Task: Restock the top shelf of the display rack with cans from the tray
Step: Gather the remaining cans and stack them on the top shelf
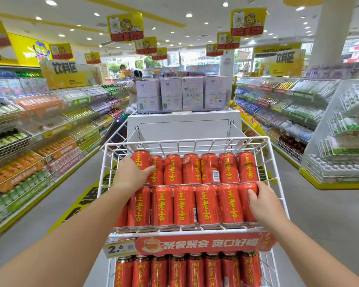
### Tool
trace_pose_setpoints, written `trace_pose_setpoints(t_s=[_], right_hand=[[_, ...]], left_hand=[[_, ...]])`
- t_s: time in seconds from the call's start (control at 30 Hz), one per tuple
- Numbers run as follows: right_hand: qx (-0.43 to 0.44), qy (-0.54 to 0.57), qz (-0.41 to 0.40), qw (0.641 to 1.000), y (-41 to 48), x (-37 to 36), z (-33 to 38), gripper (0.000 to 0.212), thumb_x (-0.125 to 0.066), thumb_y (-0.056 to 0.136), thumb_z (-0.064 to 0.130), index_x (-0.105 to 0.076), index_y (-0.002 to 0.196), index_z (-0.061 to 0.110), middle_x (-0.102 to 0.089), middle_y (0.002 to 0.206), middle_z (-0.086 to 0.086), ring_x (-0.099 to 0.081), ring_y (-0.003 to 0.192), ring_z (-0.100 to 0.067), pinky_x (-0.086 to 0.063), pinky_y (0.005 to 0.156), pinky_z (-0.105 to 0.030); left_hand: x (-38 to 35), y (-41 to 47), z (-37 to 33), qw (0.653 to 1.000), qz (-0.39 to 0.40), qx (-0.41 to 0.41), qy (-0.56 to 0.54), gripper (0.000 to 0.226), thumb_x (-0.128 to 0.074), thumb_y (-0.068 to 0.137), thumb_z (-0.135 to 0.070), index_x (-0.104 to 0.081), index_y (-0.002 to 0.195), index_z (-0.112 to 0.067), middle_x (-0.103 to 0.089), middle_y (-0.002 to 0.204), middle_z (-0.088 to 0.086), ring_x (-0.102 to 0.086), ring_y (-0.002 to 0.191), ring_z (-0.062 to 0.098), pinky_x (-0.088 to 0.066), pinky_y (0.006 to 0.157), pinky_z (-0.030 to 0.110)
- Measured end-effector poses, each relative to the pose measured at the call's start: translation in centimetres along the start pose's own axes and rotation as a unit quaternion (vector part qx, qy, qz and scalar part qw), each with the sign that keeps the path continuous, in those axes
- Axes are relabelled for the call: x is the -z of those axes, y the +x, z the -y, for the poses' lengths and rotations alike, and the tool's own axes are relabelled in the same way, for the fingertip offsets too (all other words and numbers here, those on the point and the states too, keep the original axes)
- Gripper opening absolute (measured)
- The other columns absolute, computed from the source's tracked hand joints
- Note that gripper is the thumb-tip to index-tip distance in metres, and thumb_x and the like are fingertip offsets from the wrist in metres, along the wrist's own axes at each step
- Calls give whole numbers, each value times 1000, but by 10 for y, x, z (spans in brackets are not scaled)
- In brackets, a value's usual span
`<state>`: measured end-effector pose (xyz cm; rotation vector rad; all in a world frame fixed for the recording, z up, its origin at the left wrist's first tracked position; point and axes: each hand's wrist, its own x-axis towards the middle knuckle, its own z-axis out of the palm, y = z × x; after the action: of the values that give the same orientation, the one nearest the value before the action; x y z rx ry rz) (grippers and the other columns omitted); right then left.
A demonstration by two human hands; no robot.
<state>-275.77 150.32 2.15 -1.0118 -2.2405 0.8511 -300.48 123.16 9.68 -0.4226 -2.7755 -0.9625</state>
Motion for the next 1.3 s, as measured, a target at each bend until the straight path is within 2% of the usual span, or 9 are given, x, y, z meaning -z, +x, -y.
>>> trace_pose_setpoints(t_s=[0.13, 0.27, 0.43, 0.53, 0.63, 0.87, 1.0, 1.2, 1.3], right_hand=[[28, -28, -2, 999, -3, 9, 3, 45, -46, 98, 41, -50, 137, 18, -59, 129, -8, -56, 119, -29, -49, 100, -48], [87, -127, 11, 988, -10, 16, 7, 61, -46, 99, 46, -37, 150, 14, -47, 149, -9, -41, 139, -28, -37, 115, -47], [152, -283, 7, 947, -28, 18, 21, 74, -42, 100, 53, -26, 157, 9, -30, 163, -15, -25, 151, -32, -22, 124, -45], [148, -326, 13, 933, -45, 16, 31, 77, -33, 100, 58, -17, 161, 13, -18, 168, -14, -15, 154, -33, -15, 125, -47], [144, -354, 21, 924, -64, 13, 39, 77, -23, 100, 61, -9, 162, 17, -8, 170, -12, -6, 156, -31, -11, 126, -49], [168, -358, 32, 918, -120, -3, 41, 87, -6, 89, 67, -10, 161, 20, -7, 170, -11, -4, 156, -32, -10, 125, -53], [196, -339, 54, 919, -156, -18, 45, 82, -12, 93, 65, -13, 161, 19, -8, 170, -12, -7, 156, -34, -11, 124, -54], [238, -307, 84, 918, -215, -58, 34, 80, -24, 93, 61, -32, 156, 12, -28, 164, -19, -25, 151, -40, -24, 119, -61], [253, -315, 101, 909, -242, -78, 25, 80, -21, 95, 61, -29, 158, 12, -24, 165, -19, -23, 152, -39, -23, 120, -59]], left_hand=[[2, -12, 4, 996, -9, -56, 66, 86, -63, 86, -65, -38, 138, -2, -50, 135, 21, -52, 124, 40, -48, 97, 51], [3, -28, 15, 978, -21, -137, 154, 95, -53, 88, -69, -24, 154, -7, -40, 147, 22, -41, 135, 42, -41, 108, 52], [3, -44, 24, 951, -9, -206, 230, 106, -33, 85, -81, -9, 161, -13, -16, 166, 20, -20, 151, 39, -25, 120, 56], [3, -56, 29, 937, 7, -243, 250, 106, -20, 82, -84, -3, 162, -17, -6, 169, 16, -9, 155, 37, -17, 122, 59], [2, -67, 32, 925, 11, -278, 259, 106, -11, 78, -84, -4, 162, -19, -6, 169, 16, -8, 155, 38, -15, 122, 61], [6, -133, 51, 917, 20, -312, 247, 102, -16, 83, -82, -9, 162, -18, -11, 168, 18, -11, 154, 39, -17, 120, 63], [9, -180, 68, 917, 41, -299, 260, 98, -19, 87, -80, -3, 162, -20, -2, 170, 15, -4, 156, 37, -12, 123, 61], [-2, -245, 115, 924, 53, -257, 277, 100, -22, 83, -78, -24, 160, -14, -20, 166, 20, -19, 152, 41, -21, 119, 63], [-5, -271, 144, 925, 69, -243, 284, 100, -21, 83, -78, -24, 160, -13, -19, 166, 19, -18, 152, 41, -22, 118, 64]])
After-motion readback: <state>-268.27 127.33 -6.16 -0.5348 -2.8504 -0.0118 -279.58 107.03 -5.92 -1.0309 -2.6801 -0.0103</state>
